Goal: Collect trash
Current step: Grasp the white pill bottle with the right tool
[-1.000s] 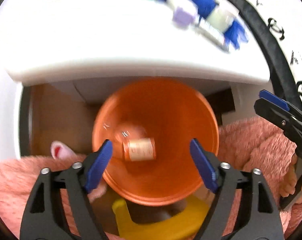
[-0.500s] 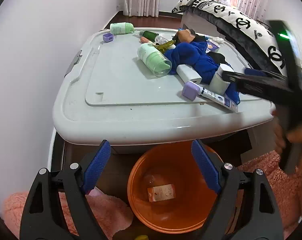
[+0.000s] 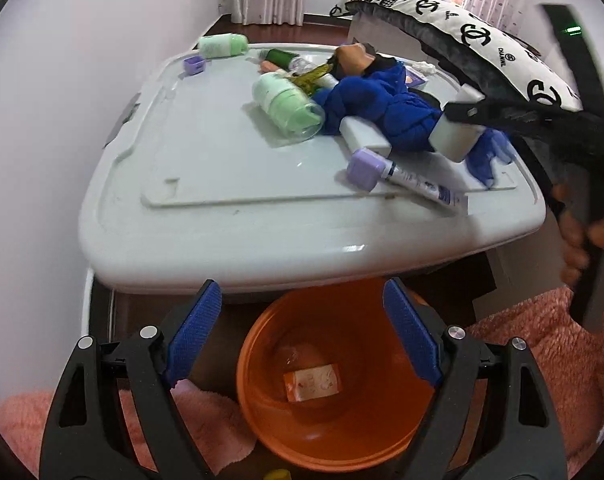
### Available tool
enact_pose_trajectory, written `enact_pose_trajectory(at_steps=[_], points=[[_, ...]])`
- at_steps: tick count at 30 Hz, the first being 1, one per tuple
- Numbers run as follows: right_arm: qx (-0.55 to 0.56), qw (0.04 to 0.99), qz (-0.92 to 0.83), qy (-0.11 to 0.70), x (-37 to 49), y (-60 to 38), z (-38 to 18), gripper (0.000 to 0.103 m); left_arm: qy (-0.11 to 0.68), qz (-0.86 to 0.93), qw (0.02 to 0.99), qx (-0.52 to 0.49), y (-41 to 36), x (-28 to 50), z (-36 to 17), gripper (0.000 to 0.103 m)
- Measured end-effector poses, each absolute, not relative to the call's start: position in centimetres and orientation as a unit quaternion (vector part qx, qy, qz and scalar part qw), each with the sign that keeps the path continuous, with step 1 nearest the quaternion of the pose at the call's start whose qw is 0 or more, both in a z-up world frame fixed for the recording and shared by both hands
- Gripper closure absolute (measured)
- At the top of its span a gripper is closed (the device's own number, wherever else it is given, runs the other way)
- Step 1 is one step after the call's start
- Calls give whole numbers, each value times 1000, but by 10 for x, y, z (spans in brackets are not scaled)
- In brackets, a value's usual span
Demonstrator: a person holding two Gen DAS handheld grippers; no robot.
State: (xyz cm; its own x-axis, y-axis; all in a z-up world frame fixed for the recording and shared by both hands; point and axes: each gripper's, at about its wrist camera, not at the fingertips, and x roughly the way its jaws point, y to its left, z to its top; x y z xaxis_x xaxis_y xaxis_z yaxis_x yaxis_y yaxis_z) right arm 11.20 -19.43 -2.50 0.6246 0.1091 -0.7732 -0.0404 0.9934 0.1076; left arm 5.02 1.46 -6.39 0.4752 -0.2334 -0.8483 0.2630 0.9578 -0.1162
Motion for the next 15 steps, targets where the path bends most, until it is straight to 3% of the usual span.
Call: enact_pose_trajectory(at_steps=[12, 14, 15], points=[[80, 904, 51, 417, 101, -234, 9, 61, 486, -165, 857, 33, -52, 146, -88, 23], [76, 904, 47, 418, 102, -239, 8, 61, 487, -165, 857, 37, -55, 153, -91, 35], [76, 903, 44, 420, 103, -243, 5, 61, 491, -165, 855, 42, -57, 156, -93, 46]])
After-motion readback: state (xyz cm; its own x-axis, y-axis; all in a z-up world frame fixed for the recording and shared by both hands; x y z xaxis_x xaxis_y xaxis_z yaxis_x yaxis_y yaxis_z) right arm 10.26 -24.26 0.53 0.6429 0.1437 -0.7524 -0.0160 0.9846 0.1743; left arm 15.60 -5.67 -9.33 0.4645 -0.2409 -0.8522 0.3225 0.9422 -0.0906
